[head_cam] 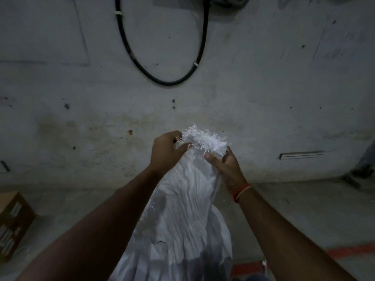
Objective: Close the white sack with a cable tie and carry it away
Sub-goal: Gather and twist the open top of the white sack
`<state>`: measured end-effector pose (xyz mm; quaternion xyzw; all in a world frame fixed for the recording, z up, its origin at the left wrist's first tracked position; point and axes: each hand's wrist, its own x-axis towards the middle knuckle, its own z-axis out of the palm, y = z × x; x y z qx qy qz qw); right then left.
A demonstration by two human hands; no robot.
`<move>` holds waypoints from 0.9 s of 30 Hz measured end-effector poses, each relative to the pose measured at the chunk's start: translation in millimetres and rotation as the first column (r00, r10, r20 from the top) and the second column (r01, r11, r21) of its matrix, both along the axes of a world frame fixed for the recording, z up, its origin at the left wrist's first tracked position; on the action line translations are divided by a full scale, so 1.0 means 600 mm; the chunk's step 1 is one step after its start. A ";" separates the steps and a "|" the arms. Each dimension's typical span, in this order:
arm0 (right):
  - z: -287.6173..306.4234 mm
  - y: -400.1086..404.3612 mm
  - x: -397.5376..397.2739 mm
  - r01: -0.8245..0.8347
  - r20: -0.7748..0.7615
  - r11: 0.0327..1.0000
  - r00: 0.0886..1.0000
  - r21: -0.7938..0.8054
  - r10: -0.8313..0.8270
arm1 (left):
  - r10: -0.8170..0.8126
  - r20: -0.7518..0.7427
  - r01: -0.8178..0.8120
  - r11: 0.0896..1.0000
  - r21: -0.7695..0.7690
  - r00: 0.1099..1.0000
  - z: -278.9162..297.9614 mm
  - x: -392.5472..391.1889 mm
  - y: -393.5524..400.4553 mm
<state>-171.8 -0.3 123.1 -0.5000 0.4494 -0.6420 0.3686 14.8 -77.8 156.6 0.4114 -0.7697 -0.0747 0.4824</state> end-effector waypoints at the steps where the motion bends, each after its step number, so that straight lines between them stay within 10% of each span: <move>1: 0.001 0.002 0.005 -0.033 -0.048 0.999 0.998 0.014 0.034 | -0.034 0.014 0.034 0.999 -0.011 0.999 -0.002 -0.006 0.005; 11: 0.005 0.002 0.007 0.111 0.041 0.994 0.993 -0.022 -0.110 | -0.410 0.064 0.375 0.878 0.297 0.910 -0.031 -0.006 0.025; 17: -0.039 -0.003 -0.052 0.096 0.158 0.943 0.976 0.317 -0.152 | -0.495 0.079 0.431 0.814 0.390 0.865 -0.064 0.027 0.021; 22: -0.032 0.009 -0.065 0.105 0.274 0.964 0.946 0.245 -0.173 | -0.425 0.131 0.416 0.905 0.090 0.896 -0.117 0.049 0.008; 27: -0.011 0.022 -0.039 0.113 0.397 0.992 0.909 0.064 -0.129 | -0.477 0.173 0.412 0.857 0.310 0.862 -0.124 0.059 0.008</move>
